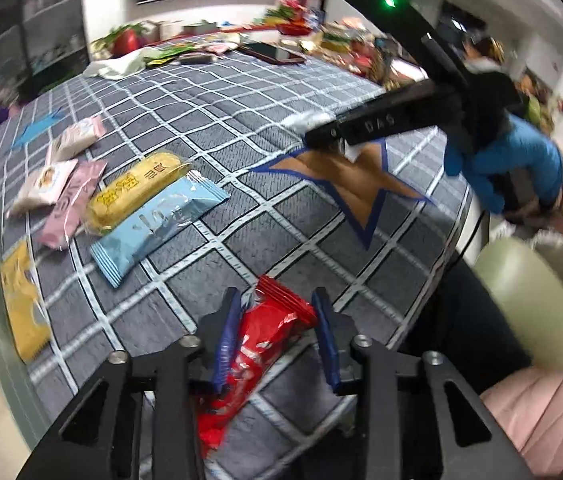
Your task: Organize snacks
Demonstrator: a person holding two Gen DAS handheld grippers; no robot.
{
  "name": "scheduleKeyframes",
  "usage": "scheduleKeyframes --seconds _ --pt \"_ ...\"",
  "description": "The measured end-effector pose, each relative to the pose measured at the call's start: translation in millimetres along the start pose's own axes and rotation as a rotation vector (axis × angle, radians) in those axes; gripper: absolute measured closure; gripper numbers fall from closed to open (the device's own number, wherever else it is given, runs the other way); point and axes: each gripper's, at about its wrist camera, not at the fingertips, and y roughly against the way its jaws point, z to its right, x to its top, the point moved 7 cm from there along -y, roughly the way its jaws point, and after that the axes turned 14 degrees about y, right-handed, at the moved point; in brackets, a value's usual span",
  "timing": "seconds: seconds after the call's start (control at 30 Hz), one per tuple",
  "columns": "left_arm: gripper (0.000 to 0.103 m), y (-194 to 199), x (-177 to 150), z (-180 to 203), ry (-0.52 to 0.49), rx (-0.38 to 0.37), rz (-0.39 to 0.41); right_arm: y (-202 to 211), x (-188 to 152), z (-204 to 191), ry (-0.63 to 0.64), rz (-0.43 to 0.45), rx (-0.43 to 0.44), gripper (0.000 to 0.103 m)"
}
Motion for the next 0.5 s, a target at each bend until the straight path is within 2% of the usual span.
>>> scheduleKeyframes --seconds 0.17,0.33,0.47,0.5 --pt "0.077 7 15 -2 0.111 -0.045 0.043 9 -2 -1 -0.076 0.026 0.107 0.073" --pt "0.077 20 31 -9 0.171 -0.065 0.108 22 0 7 -0.138 0.056 0.161 0.073" --pt "0.077 17 35 -17 0.205 -0.063 0.096 24 2 10 -0.156 0.059 0.178 0.073" --pt "0.077 17 35 -17 0.193 -0.043 0.087 23 2 9 -0.158 0.056 0.180 0.073"
